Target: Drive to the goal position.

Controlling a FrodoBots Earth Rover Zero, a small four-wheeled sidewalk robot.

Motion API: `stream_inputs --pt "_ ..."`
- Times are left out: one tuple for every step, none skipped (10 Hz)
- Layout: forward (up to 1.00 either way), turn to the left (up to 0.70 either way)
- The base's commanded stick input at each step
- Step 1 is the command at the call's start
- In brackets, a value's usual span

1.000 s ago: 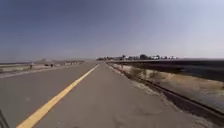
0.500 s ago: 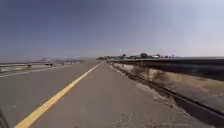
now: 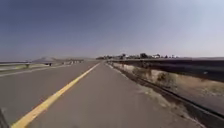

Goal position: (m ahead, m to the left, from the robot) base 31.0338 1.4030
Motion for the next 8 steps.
stream_inputs --pt "0.5 0.0" --pt "0.5 0.0" --pt "0.5 0.0" --pt "0.5 0.0" --pt "0.5 0.0" --pt "0.5 0.0" --pt "0.5 0.0" --pt "0.5 0.0"
